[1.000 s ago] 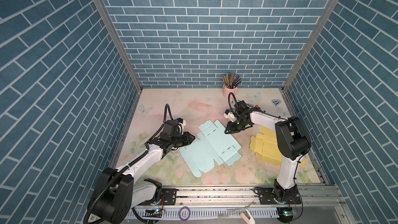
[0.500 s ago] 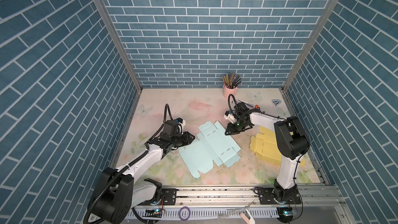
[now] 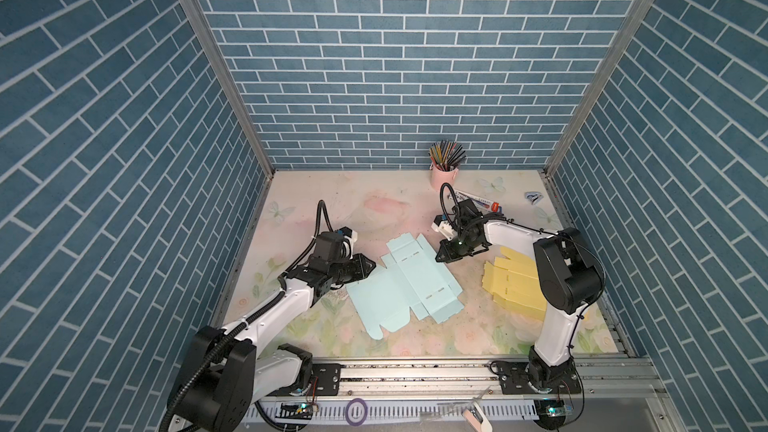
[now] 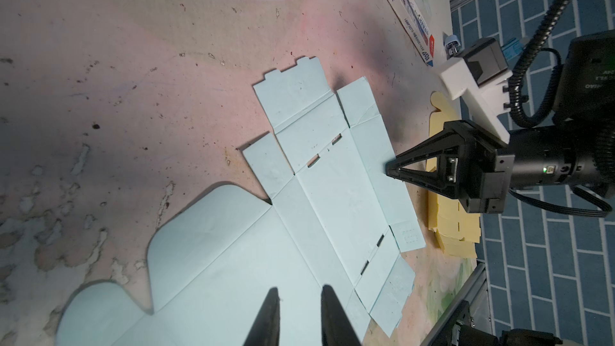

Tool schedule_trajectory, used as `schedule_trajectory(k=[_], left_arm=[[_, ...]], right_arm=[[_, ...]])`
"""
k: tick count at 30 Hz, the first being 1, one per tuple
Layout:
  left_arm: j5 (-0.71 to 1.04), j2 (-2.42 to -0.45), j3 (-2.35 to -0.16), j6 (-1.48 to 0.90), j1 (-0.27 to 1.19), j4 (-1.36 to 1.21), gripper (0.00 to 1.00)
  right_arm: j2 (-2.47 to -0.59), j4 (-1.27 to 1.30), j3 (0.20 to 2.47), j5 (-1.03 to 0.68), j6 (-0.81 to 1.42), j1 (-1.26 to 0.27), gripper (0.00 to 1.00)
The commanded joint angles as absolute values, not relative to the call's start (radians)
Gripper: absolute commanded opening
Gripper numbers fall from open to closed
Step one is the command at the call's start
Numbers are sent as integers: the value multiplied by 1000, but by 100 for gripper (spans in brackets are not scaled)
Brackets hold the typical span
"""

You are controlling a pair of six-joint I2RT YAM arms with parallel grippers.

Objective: Fold the paper box

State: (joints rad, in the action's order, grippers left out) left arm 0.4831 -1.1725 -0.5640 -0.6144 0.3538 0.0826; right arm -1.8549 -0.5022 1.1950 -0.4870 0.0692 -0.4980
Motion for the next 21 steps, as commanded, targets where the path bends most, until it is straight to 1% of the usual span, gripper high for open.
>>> schedule_trajectory(k=[1,6,11,17,20,21], left_arm=[[470,-1153,-595,-608,354,110,24],[502,-1162,-620,-599,354,124,24],[495,-1153,-668,-569,356,168,23],[492,-1143,-685,-577,355,137,23],[500,-1156,-695,-584,366,115,17],[500,-1161,-727,-583,373,107,14]], right_arm=[[-1770,-531,1203,-421,-14,-524,0],[-1727,-612,1252,-322,-44,-569,0],[-1679,-633,1244,-310,-70,-600,0],[-1652,-640,1226,-249,-129,-633,0],[-1629,-621,1212,-216,-147,-642,0],[-1618,-610,1203,-207,-150,-645,0]])
